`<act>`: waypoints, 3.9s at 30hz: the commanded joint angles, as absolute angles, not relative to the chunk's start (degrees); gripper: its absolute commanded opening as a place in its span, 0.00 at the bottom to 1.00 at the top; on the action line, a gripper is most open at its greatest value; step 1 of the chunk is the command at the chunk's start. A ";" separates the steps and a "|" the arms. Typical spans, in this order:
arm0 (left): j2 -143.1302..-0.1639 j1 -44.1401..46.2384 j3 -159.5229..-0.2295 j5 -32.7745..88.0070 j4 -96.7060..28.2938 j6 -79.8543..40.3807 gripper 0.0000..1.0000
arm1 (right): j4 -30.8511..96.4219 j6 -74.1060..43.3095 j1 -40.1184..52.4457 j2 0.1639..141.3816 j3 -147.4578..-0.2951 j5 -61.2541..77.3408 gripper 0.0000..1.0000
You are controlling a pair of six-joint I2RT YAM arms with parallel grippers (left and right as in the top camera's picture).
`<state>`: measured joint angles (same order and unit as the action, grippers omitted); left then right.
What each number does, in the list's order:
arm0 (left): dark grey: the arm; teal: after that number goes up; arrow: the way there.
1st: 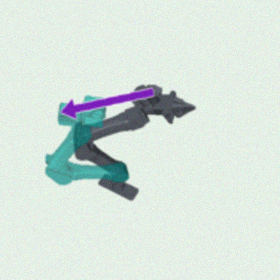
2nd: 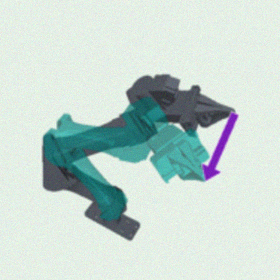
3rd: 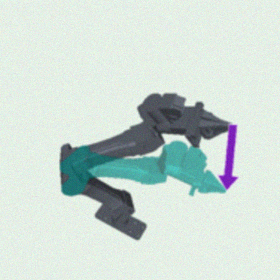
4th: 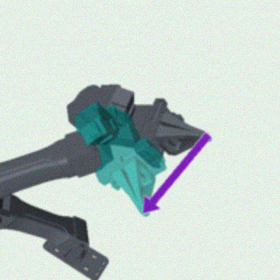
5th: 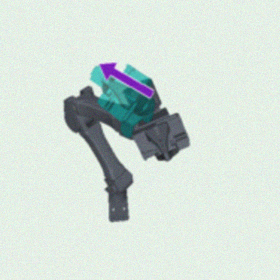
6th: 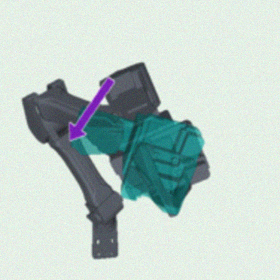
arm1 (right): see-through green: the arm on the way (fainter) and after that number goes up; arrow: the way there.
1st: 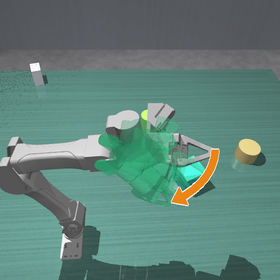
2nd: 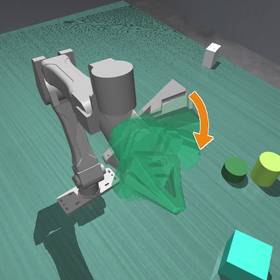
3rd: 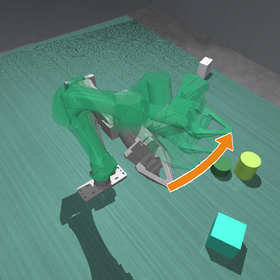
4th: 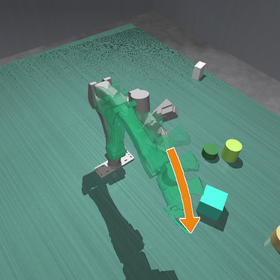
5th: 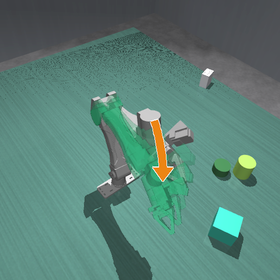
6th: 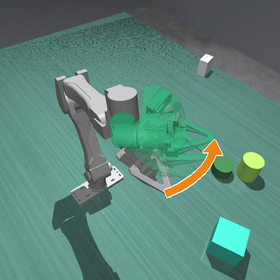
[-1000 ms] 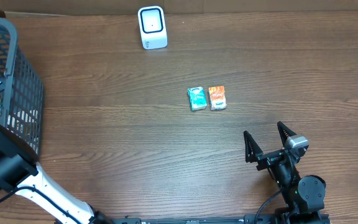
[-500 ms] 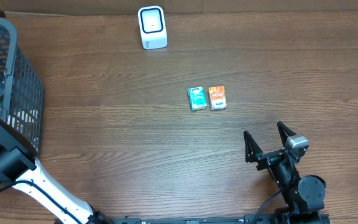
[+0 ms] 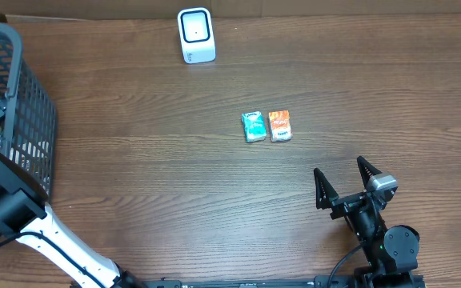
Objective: Scan the item barcode
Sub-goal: 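Grasp the green-lidded jar in the basket with the left gripper, then lift the green-lidded jar and hold it under the white scanner, then place the jar left of the Kleenex pack and release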
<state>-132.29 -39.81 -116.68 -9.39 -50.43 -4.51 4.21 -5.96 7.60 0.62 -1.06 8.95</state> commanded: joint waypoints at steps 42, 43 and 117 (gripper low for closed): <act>-97.36 -39.59 -132.51 12.10 -59.57 -19.88 0.55 | 3.99 -6.02 7.92 0.16 -0.45 8.58 1.00; -95.96 -39.38 -132.51 13.67 -59.59 -20.21 0.55 | 3.99 -6.00 7.92 0.16 -0.45 8.58 1.00; -140.33 26.28 -131.20 0.60 -77.71 -23.29 0.53 | 4.01 -6.00 7.92 0.16 -0.45 8.58 1.00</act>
<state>-139.92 25.23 -131.61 1.21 -77.58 -21.15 4.19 -5.98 7.60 0.62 -1.06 8.95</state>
